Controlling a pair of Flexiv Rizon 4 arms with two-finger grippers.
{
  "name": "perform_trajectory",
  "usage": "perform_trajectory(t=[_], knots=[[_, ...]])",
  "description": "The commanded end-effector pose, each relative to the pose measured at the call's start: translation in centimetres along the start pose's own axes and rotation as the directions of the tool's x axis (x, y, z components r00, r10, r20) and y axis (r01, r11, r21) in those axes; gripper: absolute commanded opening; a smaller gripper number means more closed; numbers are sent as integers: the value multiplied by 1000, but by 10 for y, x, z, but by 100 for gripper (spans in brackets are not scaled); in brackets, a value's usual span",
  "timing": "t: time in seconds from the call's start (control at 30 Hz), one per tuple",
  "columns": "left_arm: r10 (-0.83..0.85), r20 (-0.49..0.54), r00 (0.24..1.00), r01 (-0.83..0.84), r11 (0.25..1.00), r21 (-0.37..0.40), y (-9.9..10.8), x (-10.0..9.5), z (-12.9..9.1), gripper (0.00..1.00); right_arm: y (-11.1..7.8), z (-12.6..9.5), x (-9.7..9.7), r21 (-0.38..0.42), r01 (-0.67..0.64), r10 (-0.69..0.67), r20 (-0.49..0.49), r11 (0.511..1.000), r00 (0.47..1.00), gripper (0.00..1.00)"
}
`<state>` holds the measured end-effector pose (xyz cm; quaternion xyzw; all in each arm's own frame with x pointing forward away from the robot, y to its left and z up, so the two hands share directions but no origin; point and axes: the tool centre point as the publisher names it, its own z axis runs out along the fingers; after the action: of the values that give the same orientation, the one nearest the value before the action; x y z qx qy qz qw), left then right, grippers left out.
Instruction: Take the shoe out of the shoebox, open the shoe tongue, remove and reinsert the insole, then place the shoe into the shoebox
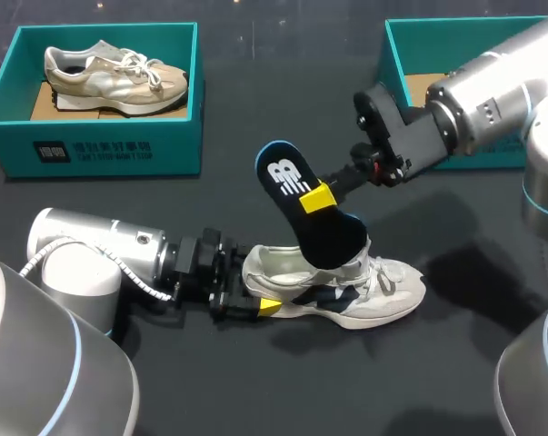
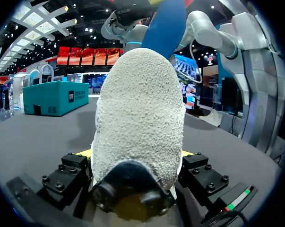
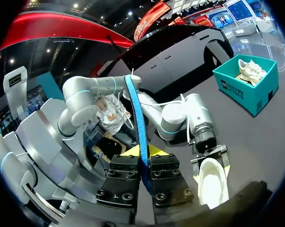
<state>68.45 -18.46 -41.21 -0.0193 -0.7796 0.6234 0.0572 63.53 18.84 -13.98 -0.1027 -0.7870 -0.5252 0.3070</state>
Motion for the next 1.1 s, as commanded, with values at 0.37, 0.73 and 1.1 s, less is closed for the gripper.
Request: perform_trajectory(t=[0.37,0.73,1.1], knots=[[0,-1,1000,0,1000,-3,2,0,2,0,42,-22,75,-28,7,-7,2,1000,1000,0],[0,-1,1000,0,1000,-3,2,0,2,0,44,-24,82,-34,11,-11,23,999,1000,0],[0,-1,1000,0,1000,-3,2,0,2,0,18,-24,114,-206,-46,53,28,977,998,0]])
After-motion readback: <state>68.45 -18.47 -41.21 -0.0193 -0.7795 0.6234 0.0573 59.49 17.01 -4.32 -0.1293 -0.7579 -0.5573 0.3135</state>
